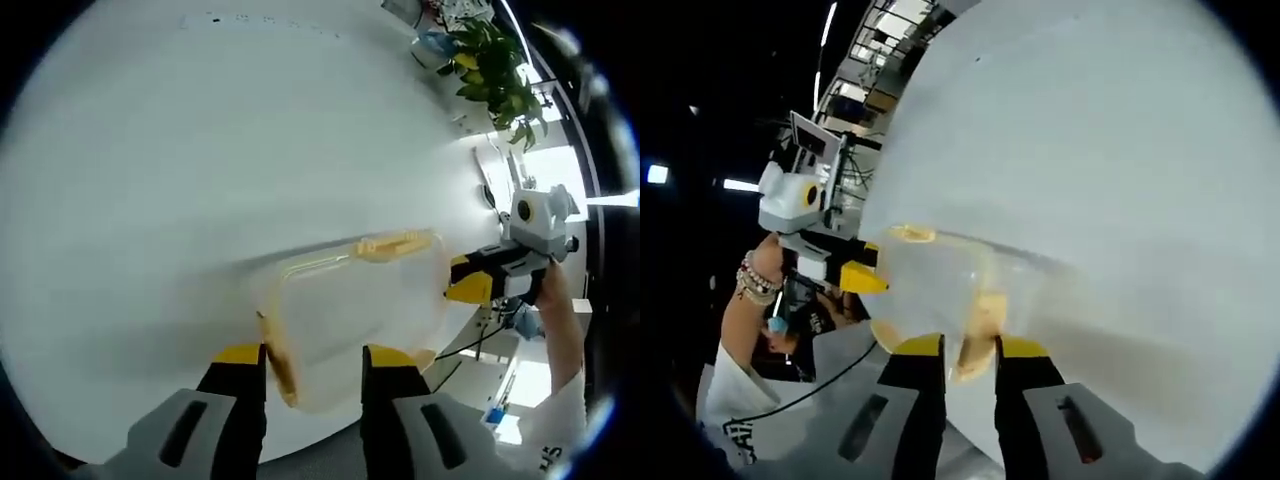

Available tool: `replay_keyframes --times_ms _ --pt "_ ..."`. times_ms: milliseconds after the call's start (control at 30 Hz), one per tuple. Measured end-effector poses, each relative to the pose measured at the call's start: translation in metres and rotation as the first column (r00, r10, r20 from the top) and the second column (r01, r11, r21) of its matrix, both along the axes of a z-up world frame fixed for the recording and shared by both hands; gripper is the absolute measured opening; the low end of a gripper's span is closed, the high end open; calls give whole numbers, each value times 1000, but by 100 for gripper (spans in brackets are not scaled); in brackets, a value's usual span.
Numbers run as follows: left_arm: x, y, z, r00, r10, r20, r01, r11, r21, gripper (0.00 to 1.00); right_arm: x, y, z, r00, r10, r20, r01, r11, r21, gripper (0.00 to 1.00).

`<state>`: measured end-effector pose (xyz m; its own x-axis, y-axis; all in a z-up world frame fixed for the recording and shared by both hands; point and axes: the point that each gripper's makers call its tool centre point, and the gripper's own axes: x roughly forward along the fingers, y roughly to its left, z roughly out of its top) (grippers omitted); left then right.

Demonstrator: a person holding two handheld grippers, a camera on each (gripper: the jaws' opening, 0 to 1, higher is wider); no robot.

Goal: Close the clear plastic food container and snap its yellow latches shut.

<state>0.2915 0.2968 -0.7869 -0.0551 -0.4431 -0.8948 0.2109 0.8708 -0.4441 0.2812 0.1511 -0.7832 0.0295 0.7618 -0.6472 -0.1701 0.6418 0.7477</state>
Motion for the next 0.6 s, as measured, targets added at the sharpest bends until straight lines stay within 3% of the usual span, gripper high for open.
replay_keyframes --times_ms 267,400,600 --pt "0 -1 -1 1000 7 0 -7 1000 6 30 4 3 -4 995 -84 -58 88 994 67 7" --pt "1 0 -2 1000 5 0 -5 1000 6 31 -2 6 -4 998 -47 -34 49 998 50 8" --pt "1 0 -2 1000 -8 9 8 1000 0 31 -4 6 -5 998 -52 -22 53 997 57 10"
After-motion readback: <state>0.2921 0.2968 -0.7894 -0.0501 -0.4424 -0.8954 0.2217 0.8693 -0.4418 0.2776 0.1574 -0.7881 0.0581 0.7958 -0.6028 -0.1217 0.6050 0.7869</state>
